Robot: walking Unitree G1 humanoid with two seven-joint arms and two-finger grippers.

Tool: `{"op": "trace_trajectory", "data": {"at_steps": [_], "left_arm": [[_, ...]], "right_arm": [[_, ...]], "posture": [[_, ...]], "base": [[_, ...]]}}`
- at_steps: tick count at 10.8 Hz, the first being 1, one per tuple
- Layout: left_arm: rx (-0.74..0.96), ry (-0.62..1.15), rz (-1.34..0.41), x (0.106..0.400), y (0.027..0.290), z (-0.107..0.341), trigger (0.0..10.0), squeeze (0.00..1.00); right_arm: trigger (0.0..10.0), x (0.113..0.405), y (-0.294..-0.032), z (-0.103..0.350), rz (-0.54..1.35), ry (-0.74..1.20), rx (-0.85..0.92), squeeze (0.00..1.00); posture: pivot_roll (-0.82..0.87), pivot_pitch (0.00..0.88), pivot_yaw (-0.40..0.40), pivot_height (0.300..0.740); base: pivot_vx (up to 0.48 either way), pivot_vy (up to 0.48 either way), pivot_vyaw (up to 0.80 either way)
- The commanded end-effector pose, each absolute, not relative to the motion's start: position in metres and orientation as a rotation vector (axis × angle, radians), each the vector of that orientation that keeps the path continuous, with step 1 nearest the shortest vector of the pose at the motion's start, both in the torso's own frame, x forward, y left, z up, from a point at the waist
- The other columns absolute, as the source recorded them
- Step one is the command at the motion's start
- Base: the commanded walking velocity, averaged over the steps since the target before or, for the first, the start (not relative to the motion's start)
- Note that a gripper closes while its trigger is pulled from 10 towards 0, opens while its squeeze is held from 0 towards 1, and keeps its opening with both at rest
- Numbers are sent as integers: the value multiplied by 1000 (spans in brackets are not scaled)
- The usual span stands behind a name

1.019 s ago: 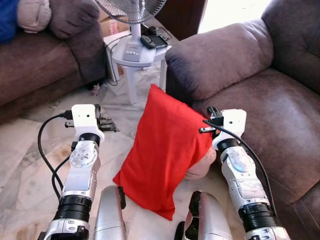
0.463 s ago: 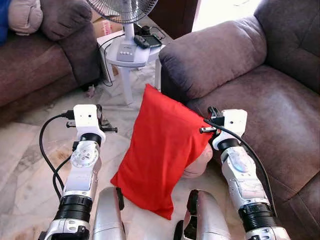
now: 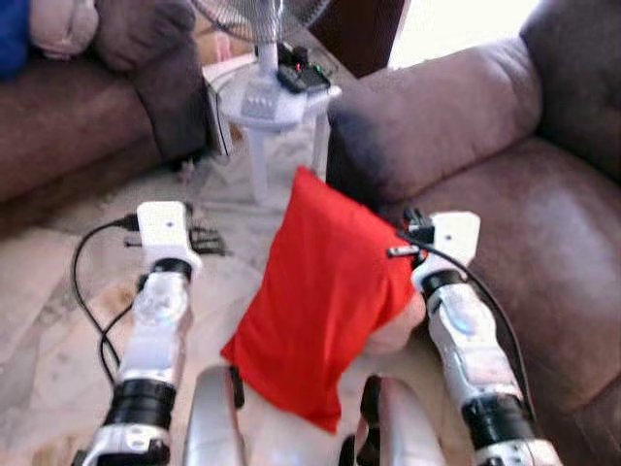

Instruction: Move the pillow to the sofa from floor

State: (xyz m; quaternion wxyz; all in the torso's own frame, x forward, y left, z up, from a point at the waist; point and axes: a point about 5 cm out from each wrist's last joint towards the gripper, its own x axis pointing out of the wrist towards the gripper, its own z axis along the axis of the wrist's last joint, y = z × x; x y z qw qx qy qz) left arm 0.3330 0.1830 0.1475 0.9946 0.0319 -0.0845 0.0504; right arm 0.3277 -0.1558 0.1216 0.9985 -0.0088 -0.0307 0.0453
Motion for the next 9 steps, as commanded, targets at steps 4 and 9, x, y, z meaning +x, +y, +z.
{"op": "trace_trajectory", "data": {"at_steps": [4, 9], "left_arm": [[80, -141, 100, 333, 184, 143, 10000, 0], [81, -142, 93, 333, 183, 144, 10000, 0]], "right_arm": [[10000, 327, -157, 119, 80, -51, -11, 0], [10000, 327, -157, 118, 80, -49, -16, 0]], "posture": [[64, 164, -56, 577], [64, 164, -57, 577]], "base": [[271, 0, 0], [273, 0, 0]]}}
